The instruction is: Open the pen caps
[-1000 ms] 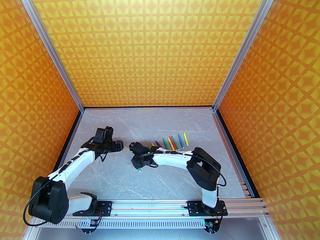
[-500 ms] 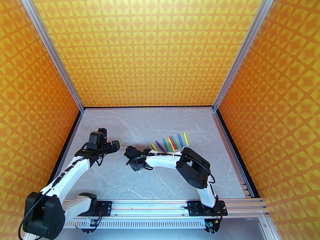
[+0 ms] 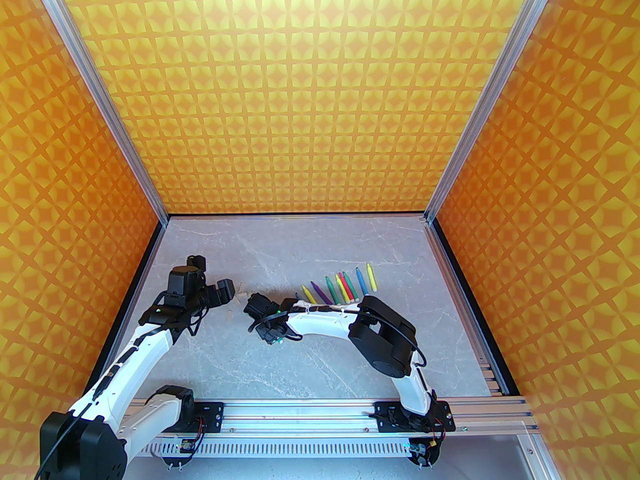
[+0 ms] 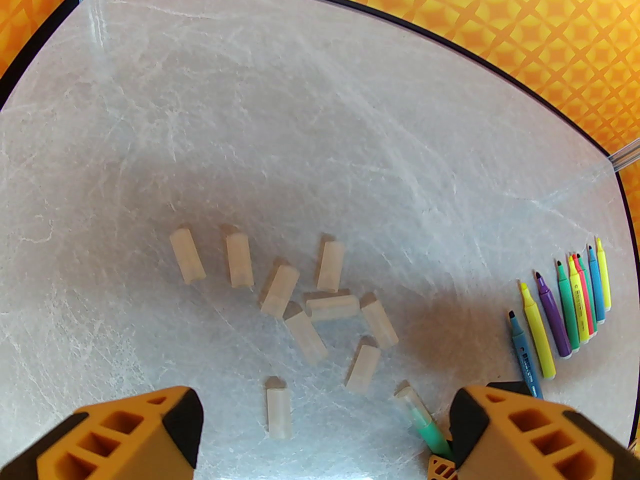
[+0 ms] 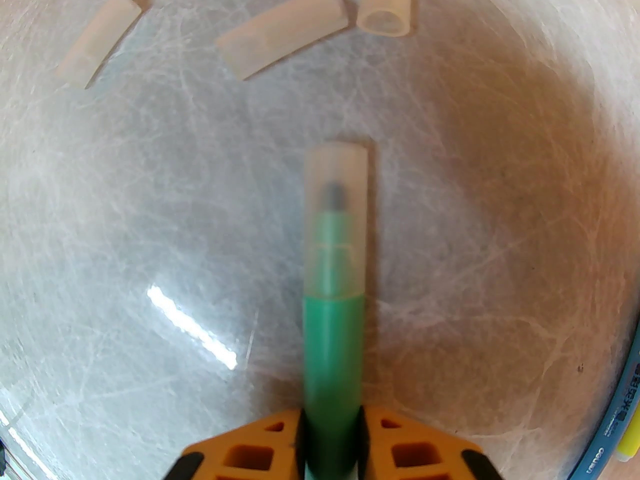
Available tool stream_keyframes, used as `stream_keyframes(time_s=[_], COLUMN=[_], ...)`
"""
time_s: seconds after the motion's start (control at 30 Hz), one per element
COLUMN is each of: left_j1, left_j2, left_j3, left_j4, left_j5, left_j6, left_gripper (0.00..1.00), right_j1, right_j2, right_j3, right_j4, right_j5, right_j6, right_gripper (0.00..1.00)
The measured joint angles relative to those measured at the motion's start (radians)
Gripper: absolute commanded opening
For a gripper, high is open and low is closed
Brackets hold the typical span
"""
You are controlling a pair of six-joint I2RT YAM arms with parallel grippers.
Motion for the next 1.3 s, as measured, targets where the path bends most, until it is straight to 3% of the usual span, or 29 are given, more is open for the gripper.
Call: stream_keyframes(time_s=[0.3, 0.7, 0.93, 1.3], left_j1=[0.001, -0.002, -0.087, -0.211], left_j2=[0.0, 0.059, 0.158, 0.297], left_j3=[-0.017, -0.117, -0.119, -0.099], left_j4=[0.011, 0.308, 0.457, 0.622], left_j5=[0.042, 0.375, 0.457, 0.481], left_j6=[-0.004, -0.159, -0.244, -0.369], left_gripper=[0.86, 0.82, 0.76, 0.65], right_j1=[-0.042, -0.169, -0.188, -0.188], right_j2=[-0.052, -0.322, -0.432, -0.513], right_j3=[-0.084, -0.298, -0.344, -0.352], right_j4=[0.076, 0.158, 0.188, 0.21], right_j5=[-0.047, -0.205, -0.277, -0.288], right_j6=[0.0, -0.065, -0.087, -0.091], right_gripper=[0.16, 0.16, 0.16, 0.16])
